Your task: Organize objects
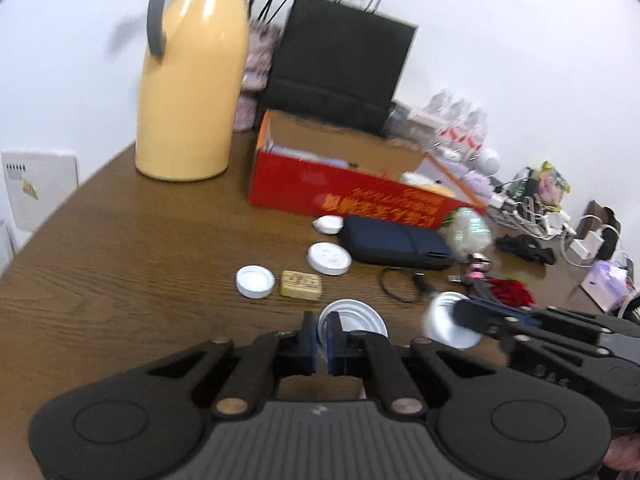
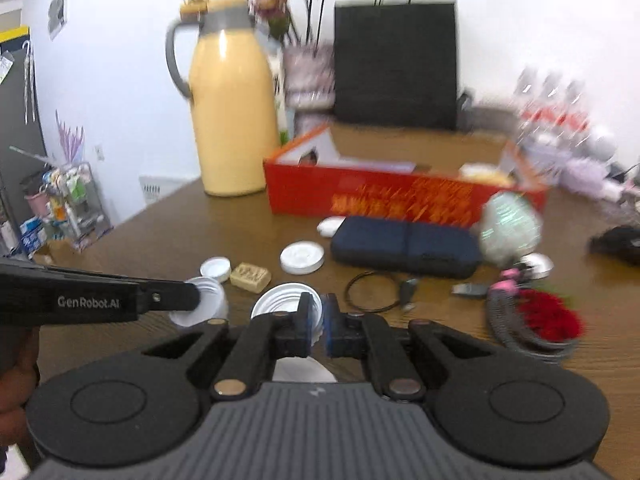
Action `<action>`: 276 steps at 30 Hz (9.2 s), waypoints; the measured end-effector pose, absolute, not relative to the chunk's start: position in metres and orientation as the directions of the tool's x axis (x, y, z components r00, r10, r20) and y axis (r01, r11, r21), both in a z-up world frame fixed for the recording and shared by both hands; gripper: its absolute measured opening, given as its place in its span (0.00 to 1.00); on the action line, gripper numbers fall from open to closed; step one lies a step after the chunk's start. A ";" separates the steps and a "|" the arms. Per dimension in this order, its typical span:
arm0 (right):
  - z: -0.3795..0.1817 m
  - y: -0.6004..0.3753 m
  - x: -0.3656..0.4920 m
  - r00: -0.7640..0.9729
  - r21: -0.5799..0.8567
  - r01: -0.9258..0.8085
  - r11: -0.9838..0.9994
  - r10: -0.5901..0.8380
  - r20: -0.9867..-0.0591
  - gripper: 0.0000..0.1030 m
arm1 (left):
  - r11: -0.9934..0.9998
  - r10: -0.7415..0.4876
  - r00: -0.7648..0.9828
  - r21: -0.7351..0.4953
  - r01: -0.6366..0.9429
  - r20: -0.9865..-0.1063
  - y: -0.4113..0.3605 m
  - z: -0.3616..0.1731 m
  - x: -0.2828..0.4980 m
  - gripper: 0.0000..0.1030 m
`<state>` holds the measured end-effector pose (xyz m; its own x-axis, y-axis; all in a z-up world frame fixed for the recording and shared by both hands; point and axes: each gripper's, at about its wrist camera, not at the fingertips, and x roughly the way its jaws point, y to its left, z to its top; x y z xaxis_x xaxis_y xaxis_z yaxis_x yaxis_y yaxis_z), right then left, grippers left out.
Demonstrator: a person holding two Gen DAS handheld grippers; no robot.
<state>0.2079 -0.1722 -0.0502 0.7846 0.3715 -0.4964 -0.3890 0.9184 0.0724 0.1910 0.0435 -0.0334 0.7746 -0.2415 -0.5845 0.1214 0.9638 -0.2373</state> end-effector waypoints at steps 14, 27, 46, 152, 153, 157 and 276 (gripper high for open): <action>-0.059 -0.269 0.090 0.814 0.176 -0.201 0.964 0.264 -0.517 0.06 | 0.949 -0.310 0.738 -0.150 0.277 -0.599 -0.003 -0.022 0.099 0.03; 0.003 -0.266 0.254 0.854 0.170 -0.238 0.956 0.290 -0.432 0.06 | 0.905 -0.401 0.755 -0.098 0.413 -0.518 -0.017 0.048 0.290 0.03; -0.044 -0.242 0.608 0.715 0.027 -0.060 0.998 0.061 -0.696 0.33 | 0.946 -0.295 0.656 -0.117 0.302 -0.694 -0.073 -0.016 0.630 0.48; -0.004 -0.259 0.210 0.828 0.123 -0.336 0.934 0.355 -0.434 0.09 | 0.926 -0.352 0.820 -0.043 0.375 -0.452 0.014 0.027 0.223 0.26; 0.005 -0.259 0.234 0.835 0.122 -0.329 0.937 0.348 -0.426 0.09 | 0.927 -0.348 0.822 -0.034 0.374 -0.451 0.015 0.037 0.252 0.26; 0.025 -0.250 0.361 0.807 0.172 -0.326 0.930 0.369 -0.462 0.09 | 0.939 -0.326 0.789 -0.081 0.335 -0.520 0.010 0.054 0.383 0.26; -0.043 -0.210 0.162 0.802 0.034 -0.360 0.932 0.328 -0.499 0.15 | 0.965 -0.261 0.775 -0.160 0.206 -0.576 0.009 -0.033 0.165 0.32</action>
